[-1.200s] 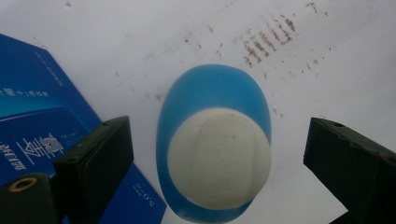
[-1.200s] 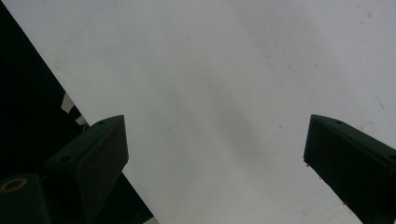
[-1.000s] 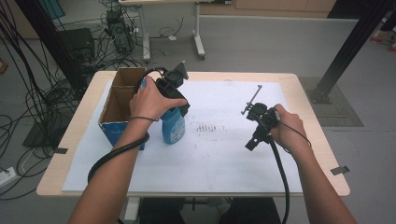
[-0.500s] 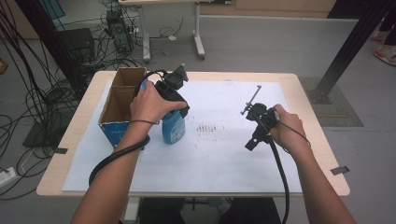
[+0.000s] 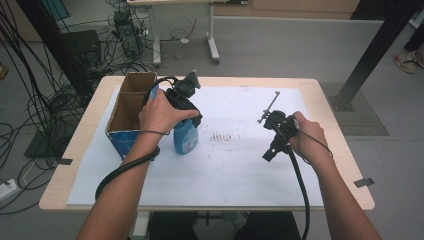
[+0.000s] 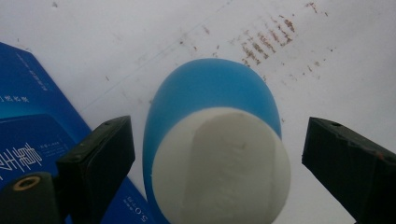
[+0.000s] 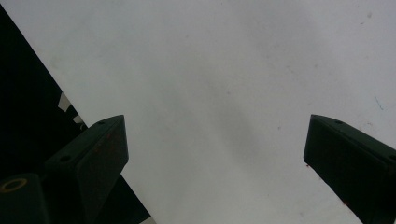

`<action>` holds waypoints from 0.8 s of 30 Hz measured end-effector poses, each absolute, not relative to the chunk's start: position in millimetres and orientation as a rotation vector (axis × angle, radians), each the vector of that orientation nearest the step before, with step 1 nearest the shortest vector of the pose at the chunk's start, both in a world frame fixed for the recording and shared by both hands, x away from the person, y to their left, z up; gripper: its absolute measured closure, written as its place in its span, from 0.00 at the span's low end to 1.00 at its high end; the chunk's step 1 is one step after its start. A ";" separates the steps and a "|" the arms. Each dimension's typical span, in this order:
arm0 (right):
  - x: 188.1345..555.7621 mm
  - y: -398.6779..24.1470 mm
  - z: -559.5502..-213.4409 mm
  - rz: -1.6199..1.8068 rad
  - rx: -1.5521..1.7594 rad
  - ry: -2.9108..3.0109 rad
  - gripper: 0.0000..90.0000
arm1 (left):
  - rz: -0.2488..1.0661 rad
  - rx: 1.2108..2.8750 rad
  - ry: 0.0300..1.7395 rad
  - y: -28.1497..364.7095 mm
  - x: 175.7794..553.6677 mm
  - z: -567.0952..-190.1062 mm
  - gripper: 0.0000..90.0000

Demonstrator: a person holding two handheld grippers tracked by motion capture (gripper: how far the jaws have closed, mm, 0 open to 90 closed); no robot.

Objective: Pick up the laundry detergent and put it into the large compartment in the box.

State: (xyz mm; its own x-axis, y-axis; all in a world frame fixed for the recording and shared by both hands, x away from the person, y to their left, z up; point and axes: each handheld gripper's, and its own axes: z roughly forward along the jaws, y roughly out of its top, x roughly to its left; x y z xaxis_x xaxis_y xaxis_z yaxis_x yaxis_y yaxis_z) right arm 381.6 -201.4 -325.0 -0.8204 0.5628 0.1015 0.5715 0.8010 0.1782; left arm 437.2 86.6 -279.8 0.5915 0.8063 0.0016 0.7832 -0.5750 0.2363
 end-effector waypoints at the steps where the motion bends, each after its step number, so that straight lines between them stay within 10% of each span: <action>1: 381.6 -201.4 -325.0 -0.312 -0.926 -2.940 0.07 | 0.161 2.610 1.322 86.6 437.2 -279.8 0.11; 24: 381.6 -199.1 -324.0 -0.307 -0.907 -2.957 0.07 | 0.163 2.599 1.324 88.5 435.5 -279.2 0.10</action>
State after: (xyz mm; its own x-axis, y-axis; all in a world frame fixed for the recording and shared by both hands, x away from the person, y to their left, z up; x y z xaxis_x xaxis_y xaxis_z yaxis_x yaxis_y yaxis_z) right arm 381.6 -199.1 -324.0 -0.8291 0.5518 0.0898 0.5585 0.8103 0.1778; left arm 435.5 88.5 -279.2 0.5880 0.8089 -0.0011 0.7844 -0.5699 0.2448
